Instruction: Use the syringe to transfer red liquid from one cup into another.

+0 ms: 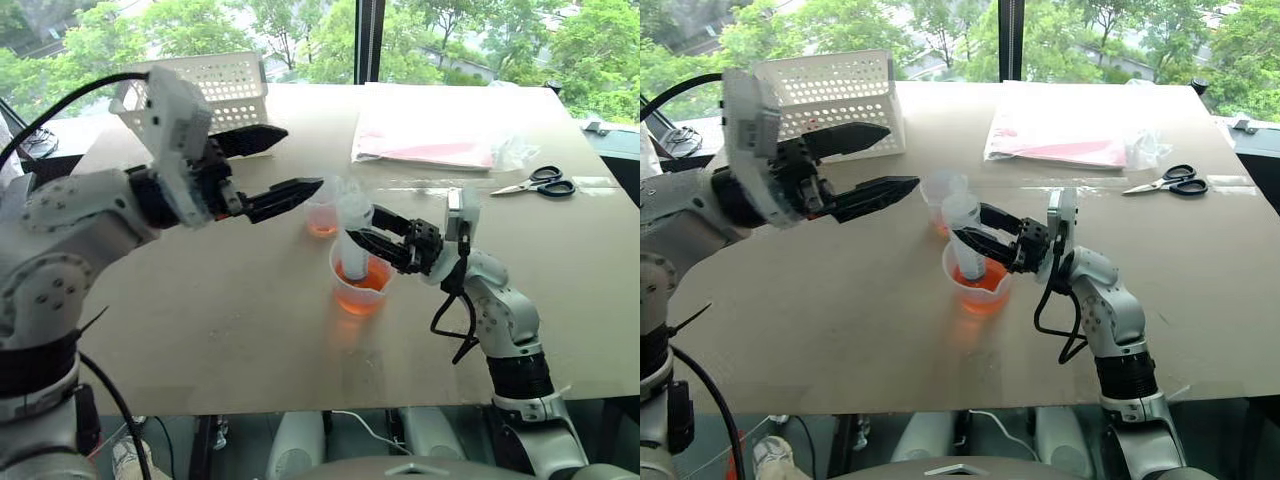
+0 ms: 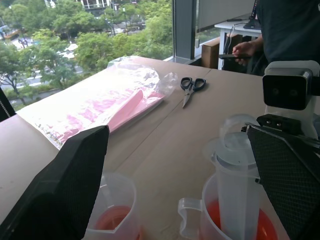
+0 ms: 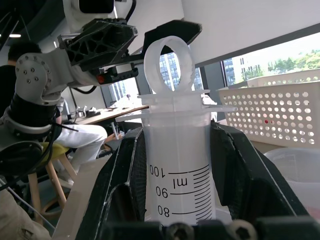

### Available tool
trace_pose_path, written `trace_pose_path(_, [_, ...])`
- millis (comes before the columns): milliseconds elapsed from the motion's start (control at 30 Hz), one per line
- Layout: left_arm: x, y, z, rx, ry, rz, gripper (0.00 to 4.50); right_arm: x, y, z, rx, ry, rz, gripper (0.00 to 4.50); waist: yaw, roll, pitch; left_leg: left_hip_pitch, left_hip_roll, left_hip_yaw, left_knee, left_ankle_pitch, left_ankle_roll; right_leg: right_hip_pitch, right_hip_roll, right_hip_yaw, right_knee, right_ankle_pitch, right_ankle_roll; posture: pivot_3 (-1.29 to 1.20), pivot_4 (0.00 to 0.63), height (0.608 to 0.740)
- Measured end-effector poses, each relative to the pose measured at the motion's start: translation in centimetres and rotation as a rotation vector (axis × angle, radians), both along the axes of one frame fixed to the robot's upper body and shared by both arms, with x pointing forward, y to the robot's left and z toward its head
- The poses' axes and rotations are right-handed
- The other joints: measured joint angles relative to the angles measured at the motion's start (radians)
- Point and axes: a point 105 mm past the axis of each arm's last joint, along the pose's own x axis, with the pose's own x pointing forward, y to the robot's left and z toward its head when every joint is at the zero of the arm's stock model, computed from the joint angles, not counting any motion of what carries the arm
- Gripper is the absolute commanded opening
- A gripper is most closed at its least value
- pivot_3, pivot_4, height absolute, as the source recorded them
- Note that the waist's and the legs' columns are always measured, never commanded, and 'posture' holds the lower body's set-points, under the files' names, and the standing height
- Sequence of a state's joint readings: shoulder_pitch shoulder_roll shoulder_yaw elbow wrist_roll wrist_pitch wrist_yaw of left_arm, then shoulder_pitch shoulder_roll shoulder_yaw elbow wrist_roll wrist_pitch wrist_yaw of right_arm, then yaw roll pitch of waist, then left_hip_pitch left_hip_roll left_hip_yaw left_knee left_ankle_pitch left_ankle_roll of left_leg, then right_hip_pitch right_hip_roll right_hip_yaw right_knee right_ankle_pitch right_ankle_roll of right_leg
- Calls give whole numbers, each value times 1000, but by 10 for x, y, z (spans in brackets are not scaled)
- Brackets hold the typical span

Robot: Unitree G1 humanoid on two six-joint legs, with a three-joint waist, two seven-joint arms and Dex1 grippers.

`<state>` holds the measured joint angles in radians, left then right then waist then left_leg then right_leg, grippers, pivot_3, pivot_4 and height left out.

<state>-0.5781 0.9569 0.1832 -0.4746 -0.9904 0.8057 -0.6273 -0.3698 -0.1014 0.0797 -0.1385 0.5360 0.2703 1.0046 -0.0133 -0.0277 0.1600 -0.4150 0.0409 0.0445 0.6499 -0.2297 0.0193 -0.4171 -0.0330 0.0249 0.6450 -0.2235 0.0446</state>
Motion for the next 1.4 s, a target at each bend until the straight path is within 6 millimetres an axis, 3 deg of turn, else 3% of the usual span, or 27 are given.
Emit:
trace_pose_path(300, [18,-12,-22,102,21,-36,4500,-4,-1,-1,-13,-64,-10,1419,1,0,0,0,0,0,0,0,0,0,0,0,0,0,0,0,150,740])
trace_pose_path(733, [15,-13,-15,58,27,-78,4500,0,-4,1,13,-39,-38,1419,-1,0,0,0,0,0,1,0,0,0,0,0,0,0,0,0,150,740])
trace_pose_path(967, [6,-13,-18,65,42,-111,4500,4,-7,1,12,-16,-64,1419,0,0,0,0,0,0,1,0,0,0,0,0,0,0,0,0,150,740])
trace_pose_path(1167, [12,-24,-24,70,36,-100,4500,2,-4,0,-4,-23,-42,1418,1,0,0,0,0,-1,1,0,0,1,0,0,0,0,0,0,150,740])
trace_pose_path(1267, [15,-31,-25,81,8,-104,3725,1,-3,-2,-19,-20,-33,1418,1,0,0,0,0,-1,1,0,0,1,0,0,0,0,0,0,150,740])
trace_pose_path(1400, [16,-40,-29,68,2,-123,1865,1,-5,-2,-28,-23,-35,1418,1,0,0,0,0,-1,1,0,0,1,0,0,0,0,0,0,150,740])
